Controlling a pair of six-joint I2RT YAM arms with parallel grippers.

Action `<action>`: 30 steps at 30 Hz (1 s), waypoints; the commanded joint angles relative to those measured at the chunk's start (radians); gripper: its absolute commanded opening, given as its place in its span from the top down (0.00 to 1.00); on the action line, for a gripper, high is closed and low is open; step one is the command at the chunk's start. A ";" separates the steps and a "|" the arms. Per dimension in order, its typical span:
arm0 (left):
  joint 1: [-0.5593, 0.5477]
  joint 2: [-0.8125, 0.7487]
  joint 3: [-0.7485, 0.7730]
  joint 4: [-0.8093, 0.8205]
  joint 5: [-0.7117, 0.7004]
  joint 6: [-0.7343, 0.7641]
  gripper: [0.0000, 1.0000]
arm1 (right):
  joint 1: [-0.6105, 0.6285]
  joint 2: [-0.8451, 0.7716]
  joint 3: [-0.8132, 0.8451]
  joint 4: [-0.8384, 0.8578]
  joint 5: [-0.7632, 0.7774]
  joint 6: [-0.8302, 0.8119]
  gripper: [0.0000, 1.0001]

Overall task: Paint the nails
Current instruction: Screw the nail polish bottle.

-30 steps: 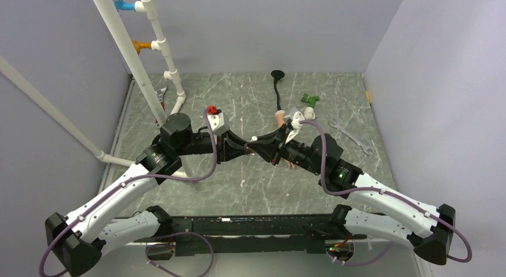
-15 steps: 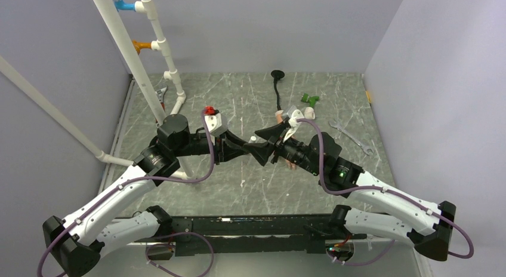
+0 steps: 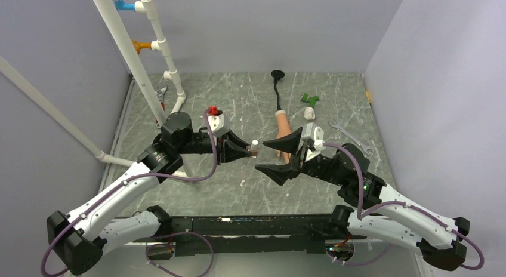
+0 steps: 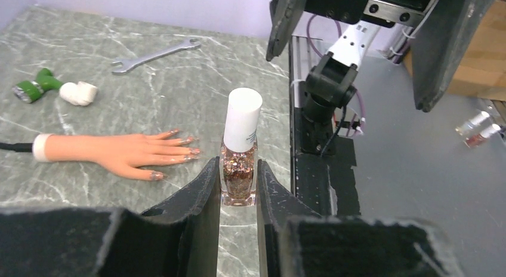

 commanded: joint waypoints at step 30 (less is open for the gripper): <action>0.002 0.013 0.045 0.041 0.235 0.047 1.00 | -0.077 0.110 0.112 -0.043 -0.168 -0.054 0.61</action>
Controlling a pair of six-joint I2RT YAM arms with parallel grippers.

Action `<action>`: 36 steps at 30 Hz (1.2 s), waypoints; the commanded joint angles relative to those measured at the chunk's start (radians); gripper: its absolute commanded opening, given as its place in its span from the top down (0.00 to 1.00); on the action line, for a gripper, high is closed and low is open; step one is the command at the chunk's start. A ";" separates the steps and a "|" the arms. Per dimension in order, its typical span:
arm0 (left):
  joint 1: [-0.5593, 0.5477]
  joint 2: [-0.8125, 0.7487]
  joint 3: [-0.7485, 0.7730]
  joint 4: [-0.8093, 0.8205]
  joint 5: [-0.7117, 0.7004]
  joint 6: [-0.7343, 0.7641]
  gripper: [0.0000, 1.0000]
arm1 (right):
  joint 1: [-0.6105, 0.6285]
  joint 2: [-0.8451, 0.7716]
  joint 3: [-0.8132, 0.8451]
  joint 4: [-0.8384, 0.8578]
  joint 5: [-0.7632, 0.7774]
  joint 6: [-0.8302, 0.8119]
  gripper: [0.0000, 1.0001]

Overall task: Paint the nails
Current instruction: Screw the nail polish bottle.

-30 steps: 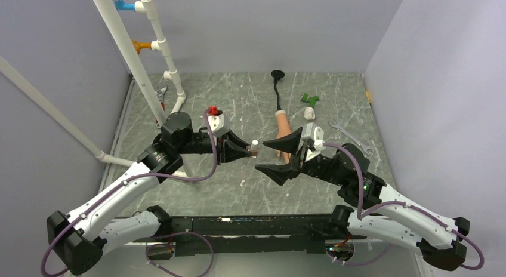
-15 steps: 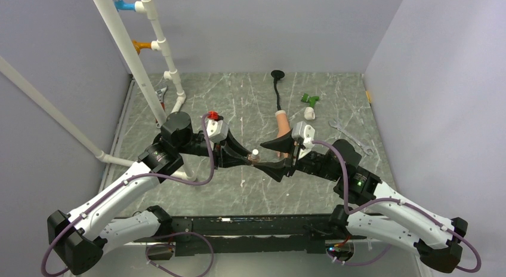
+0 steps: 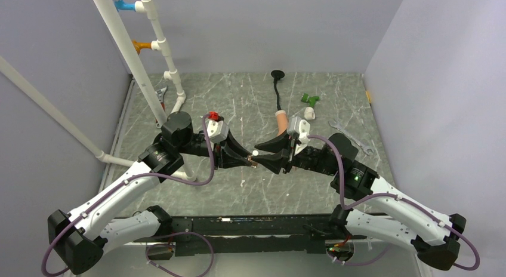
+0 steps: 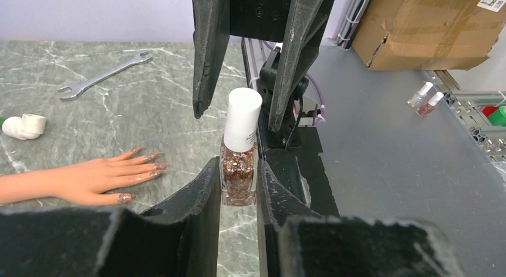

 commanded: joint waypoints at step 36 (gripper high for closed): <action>0.001 -0.062 0.018 0.018 -0.304 -0.011 1.00 | -0.003 0.085 -0.027 0.078 0.242 0.212 1.00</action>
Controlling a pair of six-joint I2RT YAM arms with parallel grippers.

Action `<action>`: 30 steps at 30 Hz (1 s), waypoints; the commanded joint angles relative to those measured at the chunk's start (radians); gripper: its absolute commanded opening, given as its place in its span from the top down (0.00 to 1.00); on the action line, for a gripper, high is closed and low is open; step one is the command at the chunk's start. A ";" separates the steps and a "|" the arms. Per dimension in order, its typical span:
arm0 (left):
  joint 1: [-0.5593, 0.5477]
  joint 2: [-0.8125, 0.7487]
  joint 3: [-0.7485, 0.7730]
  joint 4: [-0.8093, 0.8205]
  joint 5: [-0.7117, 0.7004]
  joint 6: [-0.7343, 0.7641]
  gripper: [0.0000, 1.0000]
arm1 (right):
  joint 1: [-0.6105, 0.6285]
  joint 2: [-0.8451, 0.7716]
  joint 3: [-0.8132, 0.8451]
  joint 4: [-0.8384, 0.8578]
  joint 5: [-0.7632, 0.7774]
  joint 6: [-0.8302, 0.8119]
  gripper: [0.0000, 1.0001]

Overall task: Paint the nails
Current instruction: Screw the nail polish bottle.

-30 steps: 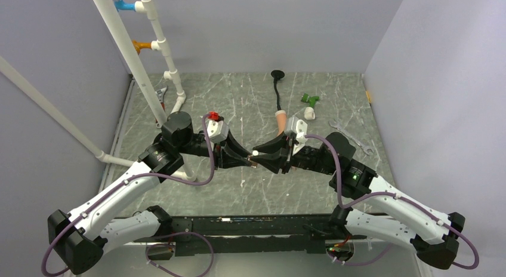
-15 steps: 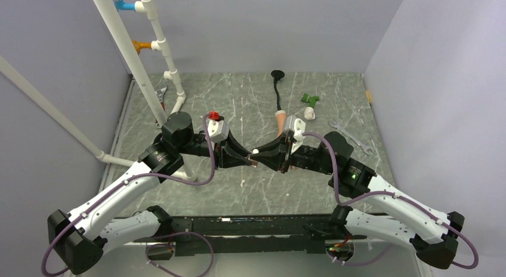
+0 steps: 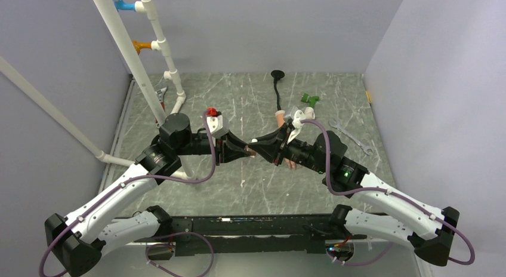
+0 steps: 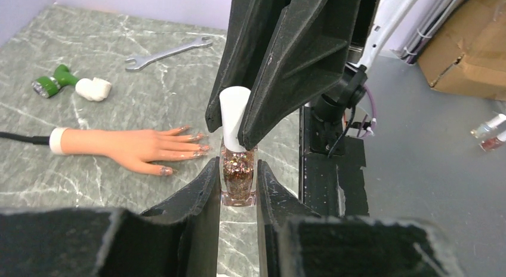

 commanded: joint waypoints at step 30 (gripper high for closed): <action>0.000 -0.007 0.048 -0.034 -0.230 0.027 1.00 | 0.004 -0.019 0.098 -0.147 0.082 0.044 0.00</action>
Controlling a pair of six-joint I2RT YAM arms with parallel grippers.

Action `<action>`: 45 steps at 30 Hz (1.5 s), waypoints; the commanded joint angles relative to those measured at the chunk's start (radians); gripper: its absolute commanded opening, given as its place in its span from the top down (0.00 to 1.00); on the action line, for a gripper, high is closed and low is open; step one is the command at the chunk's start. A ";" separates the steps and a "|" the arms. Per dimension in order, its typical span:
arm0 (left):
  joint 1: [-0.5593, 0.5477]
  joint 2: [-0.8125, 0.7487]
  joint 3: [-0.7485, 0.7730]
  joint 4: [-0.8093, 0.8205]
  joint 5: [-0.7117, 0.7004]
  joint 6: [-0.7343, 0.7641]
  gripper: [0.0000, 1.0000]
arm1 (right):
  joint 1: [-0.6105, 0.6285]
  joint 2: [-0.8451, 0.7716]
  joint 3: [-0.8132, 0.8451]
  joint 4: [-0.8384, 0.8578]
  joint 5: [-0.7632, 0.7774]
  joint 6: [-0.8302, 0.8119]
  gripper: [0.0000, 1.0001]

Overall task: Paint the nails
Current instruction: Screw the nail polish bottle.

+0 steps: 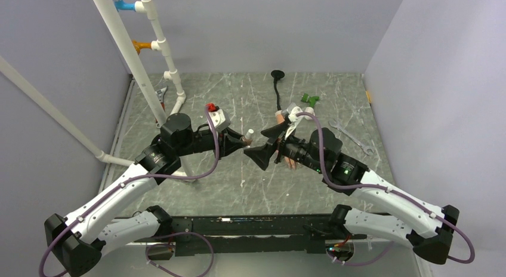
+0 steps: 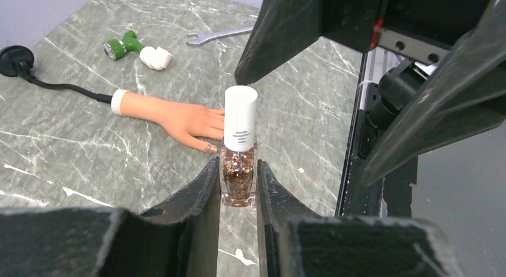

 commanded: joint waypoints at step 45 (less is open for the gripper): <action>-0.012 0.045 0.076 0.006 0.449 0.110 1.00 | -0.003 -0.031 0.178 -0.250 -0.328 -0.383 0.56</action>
